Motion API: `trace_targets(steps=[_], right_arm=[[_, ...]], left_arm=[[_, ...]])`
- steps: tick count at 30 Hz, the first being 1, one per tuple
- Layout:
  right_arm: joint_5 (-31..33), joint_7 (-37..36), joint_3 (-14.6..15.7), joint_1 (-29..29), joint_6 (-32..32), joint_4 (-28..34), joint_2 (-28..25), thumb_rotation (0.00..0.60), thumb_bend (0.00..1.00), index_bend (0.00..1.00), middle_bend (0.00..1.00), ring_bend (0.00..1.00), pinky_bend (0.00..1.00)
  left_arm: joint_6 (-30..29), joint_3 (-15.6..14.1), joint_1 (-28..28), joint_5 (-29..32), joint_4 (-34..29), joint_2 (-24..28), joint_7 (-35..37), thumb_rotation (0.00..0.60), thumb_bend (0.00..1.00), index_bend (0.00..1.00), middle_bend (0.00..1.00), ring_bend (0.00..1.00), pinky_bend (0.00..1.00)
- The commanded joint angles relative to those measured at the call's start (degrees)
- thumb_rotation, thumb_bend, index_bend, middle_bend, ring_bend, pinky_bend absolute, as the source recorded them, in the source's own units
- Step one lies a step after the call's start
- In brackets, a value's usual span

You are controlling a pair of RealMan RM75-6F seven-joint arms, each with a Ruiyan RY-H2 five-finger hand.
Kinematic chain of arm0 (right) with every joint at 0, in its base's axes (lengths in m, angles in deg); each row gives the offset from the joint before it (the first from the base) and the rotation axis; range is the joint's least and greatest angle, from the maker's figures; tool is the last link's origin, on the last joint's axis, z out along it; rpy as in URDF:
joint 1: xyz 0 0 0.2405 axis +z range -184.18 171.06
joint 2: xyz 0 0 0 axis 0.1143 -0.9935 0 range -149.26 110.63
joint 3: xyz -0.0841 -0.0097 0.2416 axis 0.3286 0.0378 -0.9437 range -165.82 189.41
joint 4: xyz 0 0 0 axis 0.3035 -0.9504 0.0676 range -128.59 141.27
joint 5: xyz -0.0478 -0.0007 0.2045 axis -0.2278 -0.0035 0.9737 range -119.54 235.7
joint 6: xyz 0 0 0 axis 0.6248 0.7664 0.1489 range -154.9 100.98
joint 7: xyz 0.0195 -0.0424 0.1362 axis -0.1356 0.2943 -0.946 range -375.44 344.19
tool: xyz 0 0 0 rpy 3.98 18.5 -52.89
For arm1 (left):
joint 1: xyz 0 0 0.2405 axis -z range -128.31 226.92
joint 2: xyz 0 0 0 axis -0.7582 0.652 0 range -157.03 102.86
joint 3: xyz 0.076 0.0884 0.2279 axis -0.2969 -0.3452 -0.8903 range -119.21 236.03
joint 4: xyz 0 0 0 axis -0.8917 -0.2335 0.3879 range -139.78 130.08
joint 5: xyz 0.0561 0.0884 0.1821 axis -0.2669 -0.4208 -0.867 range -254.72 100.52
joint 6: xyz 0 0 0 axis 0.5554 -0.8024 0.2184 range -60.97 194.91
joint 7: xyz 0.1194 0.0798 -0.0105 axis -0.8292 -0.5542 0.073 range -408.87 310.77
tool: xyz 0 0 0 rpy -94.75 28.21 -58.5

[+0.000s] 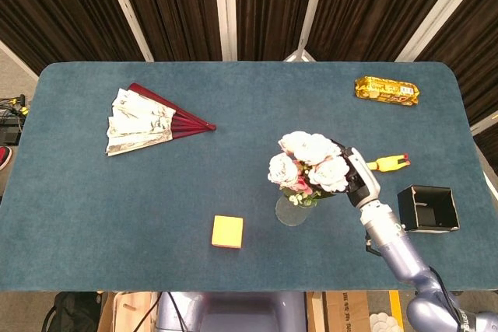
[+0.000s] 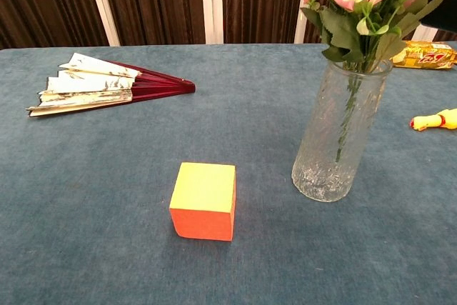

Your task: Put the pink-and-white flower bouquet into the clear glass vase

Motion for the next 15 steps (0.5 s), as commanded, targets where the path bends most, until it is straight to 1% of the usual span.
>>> trace_targets(steps=[1,5,7,10,13,15], right_arm=[[-3.0,-2.6,1.0,-0.5,-1.0,0.1,-1.8,0.600,0.07,0.33,0.24,0.16,0.00],[-5.8,-4.7,1.6,-0.6,-1.1,-0.4,-3.1,0.600,0.05,0.22,0.16,0.06,0.00],[-8.0,-6.3,2.2,-0.9,-0.9,-0.6,-4.0,0.600,0.02,0.15,0.11,0.03,0.00],[-11.5,-9.0,3.2,-1.1,-0.4,-1.0,-5.4,0.600,0.00,0.09,0.05,0.01,0.00],[-14.7,-10.9,4.5,-1.1,0.0,-1.7,-7.0,0.600,0.00,0.05,0.02,0.00,0.00],[-16.6,-11.4,5.5,-1.2,0.6,-1.9,-8.3,0.600,0.00,0.04,0.02,0.00,0.00]], left_arm=[[0.1,0.0,0.1,0.0,0.0,0.0,-0.1,0.600,0.25,0.11,0.00,0.00,0.02],[0.4,-0.1,0.2,0.0,0.1,-0.1,-0.3,0.600,0.25,0.11,0.00,0.00,0.02],[0.7,0.1,0.4,0.2,0.1,-0.1,-0.4,0.600,0.25,0.11,0.00,0.00,0.02],[1.0,0.2,0.6,0.4,0.2,-0.2,-0.6,0.600,0.25,0.11,0.00,0.00,0.02],[1.3,0.3,0.9,0.7,0.2,-0.3,-0.7,0.600,0.25,0.11,0.00,0.00,0.02],[1.7,0.3,1.1,0.7,0.2,-0.3,-0.9,0.600,0.25,0.11,0.00,0.00,0.02]])
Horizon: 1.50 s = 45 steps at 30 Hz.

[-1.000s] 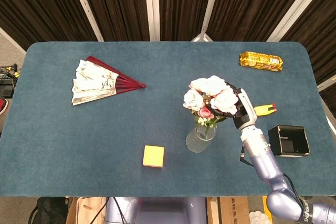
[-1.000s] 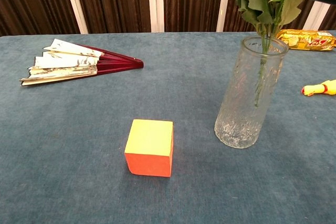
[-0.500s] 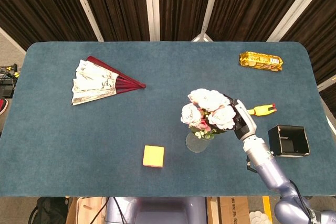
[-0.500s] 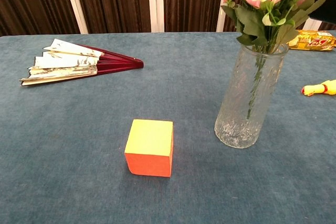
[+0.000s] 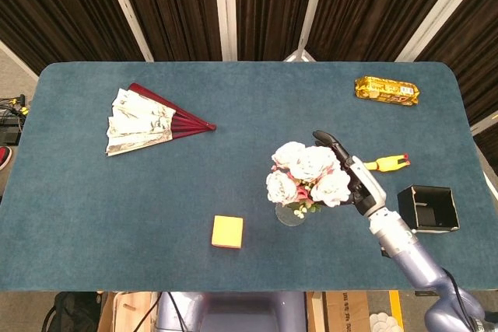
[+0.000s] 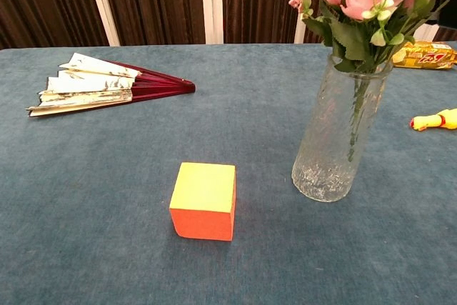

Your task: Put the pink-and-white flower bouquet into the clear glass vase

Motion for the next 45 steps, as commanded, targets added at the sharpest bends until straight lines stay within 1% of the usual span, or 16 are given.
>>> trace_targets(steps=[1,4,11,17,19,21,24,26,27,30,33,35,38,42,45], right_arm=[[-3.8,-1.7,2.3,-0.3,1.2,-0.6,-2.9,0.600,0.00,0.04,0.02,0.00,0.00],[-6.0,-1.0,4.0,-1.1,2.9,-0.5,-4.7,0.600,0.00,0.04,0.01,0.00,0.00],[-10.9,1.0,9.3,-4.2,7.7,-0.2,-10.5,0.600,0.00,0.04,0.01,0.00,0.00],[-15.0,1.0,13.9,-7.5,13.0,-0.9,-15.4,0.600,0.00,0.04,0.01,0.00,0.00],[-15.6,2.8,15.4,-9.0,15.1,-1.9,-16.7,0.600,0.00,0.04,0.01,0.02,0.00],[-14.0,9.6,16.0,-11.0,17.3,-3.0,-16.8,0.600,0.00,0.04,0.01,0.04,0.00],[-9.3,28.8,16.6,-15.4,22.8,-3.5,-14.1,0.600,0.00,0.04,0.01,0.04,0.00],[-7.2,40.1,17.0,-18.2,27.5,-3.7,-11.3,0.600,0.00,0.04,0.01,0.04,0.00],[-6.7,44.4,17.3,-19.3,29.7,-3.9,-9.8,0.600,0.00,0.04,0.01,0.04,0.00],[-7.4,53.9,18.0,-22.5,36.5,-5.9,-5.3,0.600,0.00,0.04,0.01,0.04,0.00],[-10.1,65.2,18.3,-25.1,44.0,-11.1,0.2,0.600,0.00,0.05,0.01,0.04,0.00],[-10.6,69.7,18.1,-26.2,46.8,-12.7,2.2,0.600,0.00,0.05,0.01,0.04,0.00],[-11.3,74.1,18.4,-27.5,49.6,-13.5,3.4,0.600,0.00,0.05,0.01,0.04,0.00],[-12.7,76.4,19.5,-28.4,50.7,-12.5,2.9,0.600,0.00,0.05,0.01,0.04,0.00],[-13.8,77.2,20.6,-28.2,49.8,-12.2,2.1,0.600,0.00,0.05,0.01,0.04,0.00]], left_arm=[[0.5,-0.1,0.3,0.0,0.0,0.0,-0.2,0.600,0.25,0.11,0.00,0.00,0.02],[0.8,-0.1,0.5,-0.1,0.0,0.0,-0.2,0.600,0.25,0.11,0.00,0.00,0.02],[1.7,0.0,1.1,0.2,0.0,-0.1,-0.3,0.600,0.25,0.11,0.00,0.00,0.02],[1.8,-0.2,1.2,0.1,-0.1,-0.1,-0.3,0.600,0.25,0.11,0.00,0.00,0.02],[1.7,-0.2,1.1,0.1,-0.2,0.0,-0.2,0.600,0.25,0.11,0.00,0.00,0.02],[1.5,-0.2,1.0,0.0,-0.2,0.1,0.2,0.600,0.25,0.11,0.00,0.00,0.02],[1.1,-0.2,0.8,-0.3,0.0,0.2,1.0,0.600,0.25,0.11,0.00,0.00,0.02],[1.0,-0.3,0.6,-0.3,0.2,0.3,1.5,0.600,0.25,0.11,0.00,0.00,0.02],[0.9,-0.3,0.6,-0.3,0.2,0.4,1.7,0.600,0.25,0.11,0.00,0.00,0.02],[0.7,-0.3,0.4,-0.4,0.2,0.6,2.2,0.600,0.25,0.11,0.00,0.00,0.02],[0.4,-0.4,0.2,-0.6,0.3,0.7,2.4,0.600,0.25,0.11,0.00,0.00,0.02],[0.4,-0.4,0.1,-0.5,0.4,0.8,2.5,0.600,0.25,0.11,0.00,0.00,0.02],[0.4,-0.5,0.1,-0.4,0.4,0.8,2.5,0.600,0.25,0.11,0.00,0.00,0.02],[0.3,-0.5,0.1,-0.6,0.3,0.7,2.4,0.600,0.25,0.11,0.00,0.00,0.02],[0.2,-0.5,0.2,-0.8,0.3,0.6,2.3,0.600,0.25,0.11,0.00,0.00,0.02]])
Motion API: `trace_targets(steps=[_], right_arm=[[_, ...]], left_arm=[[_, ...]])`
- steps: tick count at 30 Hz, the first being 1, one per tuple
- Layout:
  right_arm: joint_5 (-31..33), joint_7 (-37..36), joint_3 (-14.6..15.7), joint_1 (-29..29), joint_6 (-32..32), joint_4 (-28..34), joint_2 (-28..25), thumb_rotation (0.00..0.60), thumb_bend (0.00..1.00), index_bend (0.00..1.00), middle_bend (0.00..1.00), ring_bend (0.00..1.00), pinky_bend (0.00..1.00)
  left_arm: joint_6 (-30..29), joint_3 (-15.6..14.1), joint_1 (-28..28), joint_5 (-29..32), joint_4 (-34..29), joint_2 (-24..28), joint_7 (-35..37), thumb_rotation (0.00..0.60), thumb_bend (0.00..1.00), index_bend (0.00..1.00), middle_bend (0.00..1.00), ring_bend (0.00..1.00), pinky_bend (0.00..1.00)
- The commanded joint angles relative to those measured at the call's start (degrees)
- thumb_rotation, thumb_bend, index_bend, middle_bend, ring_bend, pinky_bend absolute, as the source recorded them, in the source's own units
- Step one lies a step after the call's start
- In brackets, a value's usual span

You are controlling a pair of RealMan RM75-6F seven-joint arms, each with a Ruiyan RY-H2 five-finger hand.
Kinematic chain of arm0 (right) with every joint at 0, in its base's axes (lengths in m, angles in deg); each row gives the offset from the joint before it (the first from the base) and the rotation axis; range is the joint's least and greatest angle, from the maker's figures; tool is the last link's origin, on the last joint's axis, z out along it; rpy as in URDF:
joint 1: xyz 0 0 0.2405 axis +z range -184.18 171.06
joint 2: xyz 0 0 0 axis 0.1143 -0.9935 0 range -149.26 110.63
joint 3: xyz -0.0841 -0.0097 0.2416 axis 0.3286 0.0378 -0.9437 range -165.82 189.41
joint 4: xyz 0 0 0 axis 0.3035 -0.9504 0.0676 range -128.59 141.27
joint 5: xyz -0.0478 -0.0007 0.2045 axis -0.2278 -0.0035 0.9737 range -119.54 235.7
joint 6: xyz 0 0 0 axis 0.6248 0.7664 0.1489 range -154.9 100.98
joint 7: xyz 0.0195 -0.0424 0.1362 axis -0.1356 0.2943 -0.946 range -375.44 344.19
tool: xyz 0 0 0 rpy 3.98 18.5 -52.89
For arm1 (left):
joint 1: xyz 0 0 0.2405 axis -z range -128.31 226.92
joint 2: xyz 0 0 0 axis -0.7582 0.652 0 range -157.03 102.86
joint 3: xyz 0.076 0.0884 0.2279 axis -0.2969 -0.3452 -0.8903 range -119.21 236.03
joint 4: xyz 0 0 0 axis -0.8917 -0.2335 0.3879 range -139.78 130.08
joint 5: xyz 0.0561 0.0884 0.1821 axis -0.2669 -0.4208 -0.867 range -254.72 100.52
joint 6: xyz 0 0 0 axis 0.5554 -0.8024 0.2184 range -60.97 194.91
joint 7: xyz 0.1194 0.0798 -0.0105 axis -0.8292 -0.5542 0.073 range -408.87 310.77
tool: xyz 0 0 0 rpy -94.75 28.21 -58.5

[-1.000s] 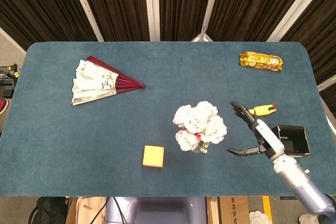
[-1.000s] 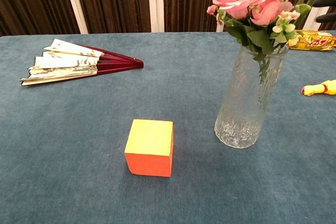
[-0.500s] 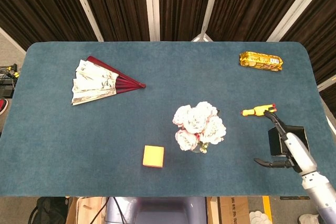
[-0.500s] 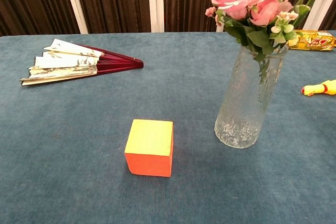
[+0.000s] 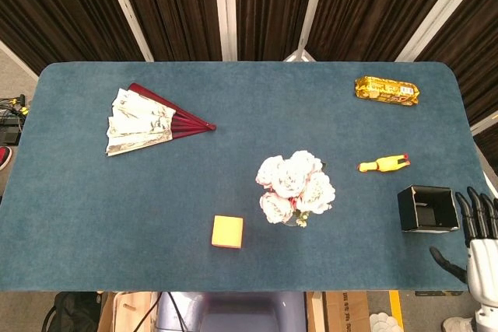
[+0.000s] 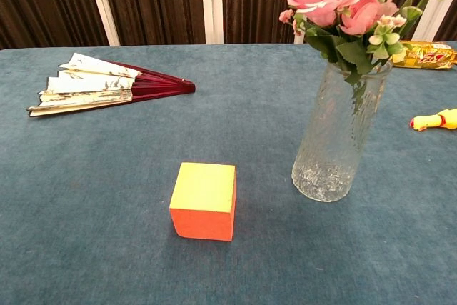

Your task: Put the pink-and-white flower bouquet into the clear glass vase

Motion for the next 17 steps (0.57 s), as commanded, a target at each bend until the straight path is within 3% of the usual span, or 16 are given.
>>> trace_targets(steps=[1,8,17], right_arm=[[-1.4,1.1,1.4,0.0,-0.9,-0.2,-0.4,0.600,0.00,0.05,0.01,0.04,0.00],[-0.5,2.6,3.1,1.3,-5.7,0.2,-2.5,0.600,0.00,0.07,0.01,0.04,0.00],[2.4,2.4,2.5,2.1,-7.2,0.5,-2.5,0.600,0.00,0.07,0.01,0.04,0.00]], left_arm=[[0.0,0.0,0.1,0.0,0.1,0.0,-0.1,0.600,0.25,0.11,0.00,0.00,0.02],[-0.4,0.2,0.2,-0.6,1.1,-0.4,0.6,0.600,0.25,0.11,0.00,0.00,0.02],[-0.5,-0.1,0.2,-1.0,1.0,-0.6,0.1,0.600,0.25,0.11,0.00,0.00,0.02]])
